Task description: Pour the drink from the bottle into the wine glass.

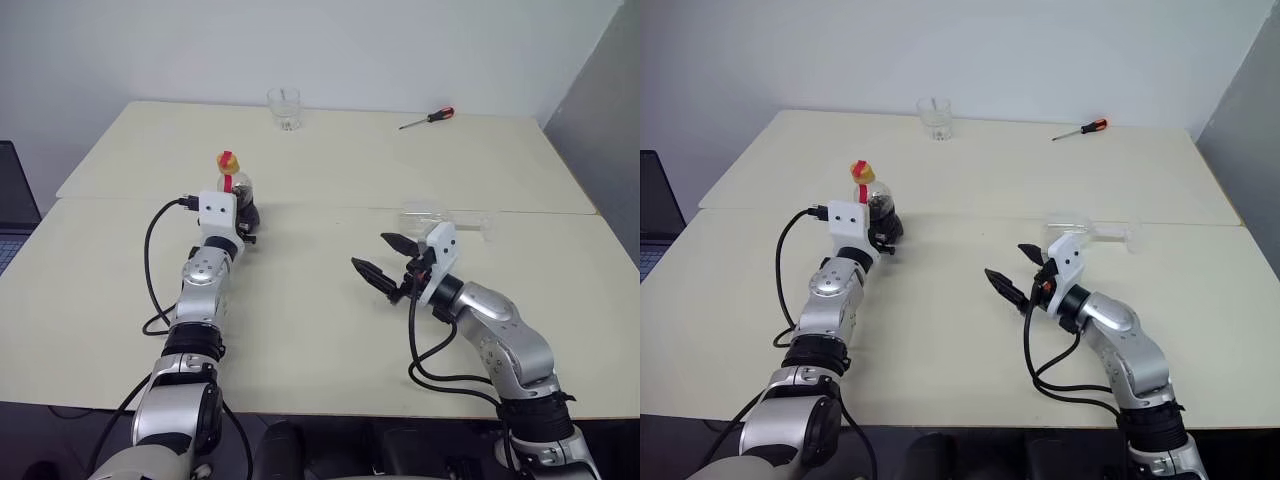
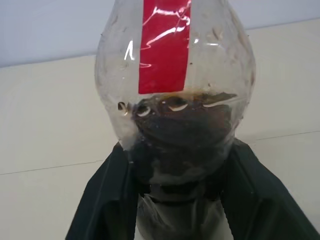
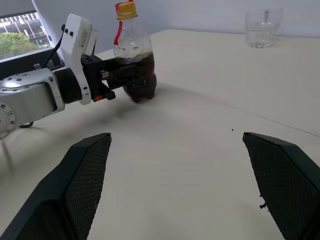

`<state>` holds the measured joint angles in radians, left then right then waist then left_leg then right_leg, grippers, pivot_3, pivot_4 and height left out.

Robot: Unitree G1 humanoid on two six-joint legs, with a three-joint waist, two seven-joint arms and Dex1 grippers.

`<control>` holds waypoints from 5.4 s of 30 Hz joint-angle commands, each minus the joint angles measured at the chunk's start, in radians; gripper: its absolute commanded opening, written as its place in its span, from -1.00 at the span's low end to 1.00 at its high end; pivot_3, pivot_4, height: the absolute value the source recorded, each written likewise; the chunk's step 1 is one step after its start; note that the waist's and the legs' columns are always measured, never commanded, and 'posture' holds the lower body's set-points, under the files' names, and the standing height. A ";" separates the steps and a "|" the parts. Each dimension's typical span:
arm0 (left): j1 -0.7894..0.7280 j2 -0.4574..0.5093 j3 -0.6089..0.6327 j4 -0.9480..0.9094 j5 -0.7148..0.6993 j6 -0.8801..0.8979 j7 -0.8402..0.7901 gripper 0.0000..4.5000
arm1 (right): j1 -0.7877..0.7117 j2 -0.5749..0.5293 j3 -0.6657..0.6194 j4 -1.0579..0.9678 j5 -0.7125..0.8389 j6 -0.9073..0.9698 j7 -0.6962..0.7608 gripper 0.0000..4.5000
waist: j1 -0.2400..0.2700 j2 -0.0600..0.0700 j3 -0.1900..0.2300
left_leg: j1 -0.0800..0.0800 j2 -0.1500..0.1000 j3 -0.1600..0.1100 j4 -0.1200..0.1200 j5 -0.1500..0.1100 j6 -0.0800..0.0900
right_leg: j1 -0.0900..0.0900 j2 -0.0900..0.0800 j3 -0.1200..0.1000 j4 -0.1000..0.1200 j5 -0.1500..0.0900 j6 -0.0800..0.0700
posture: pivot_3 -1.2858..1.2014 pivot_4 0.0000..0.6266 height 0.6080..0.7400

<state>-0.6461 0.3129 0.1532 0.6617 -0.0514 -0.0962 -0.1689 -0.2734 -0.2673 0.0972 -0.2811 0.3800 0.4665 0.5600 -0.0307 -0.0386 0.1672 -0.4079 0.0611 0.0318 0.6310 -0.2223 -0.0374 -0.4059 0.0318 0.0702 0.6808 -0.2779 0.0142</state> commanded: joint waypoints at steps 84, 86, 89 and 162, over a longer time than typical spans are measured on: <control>0.267 -0.010 -0.296 -0.708 -0.092 0.294 -0.416 -0.57 | -0.418 0.045 -0.008 -0.087 0.104 0.502 -0.257 -0.35 | -0.002 0.000 0.000 | -0.008 0.001 -0.004 0.003 0.000 0.000 | -0.005 0.000 0.001 0.001 0.002 -0.004 | 0.03 -0.52 1.00; 0.266 -0.009 -0.294 -0.707 -0.093 0.295 -0.416 -0.59 | -0.419 0.041 -0.002 -0.085 0.101 0.501 -0.252 -0.35 | -0.002 0.000 0.000 | -0.008 0.001 -0.004 0.003 0.000 0.000 | -0.005 0.000 0.001 0.001 0.002 -0.004 | 0.03 -0.52 1.00; 0.268 -0.006 -0.295 -0.711 -0.094 0.298 -0.419 -0.59 | -0.425 0.026 0.009 -0.073 0.096 0.497 -0.234 -0.35 | -0.002 0.000 0.000 | -0.008 0.001 -0.004 0.003 0.000 0.000 | -0.005 0.000 0.001 0.001 0.002 -0.004 | 0.03 -0.52 1.00; 0.227 -0.055 -0.294 -0.655 -0.096 0.262 -0.467 -0.67 | -0.522 0.044 -0.116 -0.073 0.066 0.519 -0.088 1.00 | -0.001 0.004 0.002 | -0.011 0.002 -0.005 0.010 0.000 0.000 | -0.005 0.000 0.001 0.003 0.002 -0.004 | 0.03 -0.52 1.00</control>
<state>-0.4004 0.2631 -0.1497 0.0490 -0.1371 0.1963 -0.6418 -0.7932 -0.2294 -0.0060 -0.2781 0.4624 0.9529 0.5609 -0.0317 -0.0350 0.1693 -0.4188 0.0629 0.0269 0.6410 -0.2224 -0.0372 -0.4112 0.0316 0.0702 0.6842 -0.2758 0.0102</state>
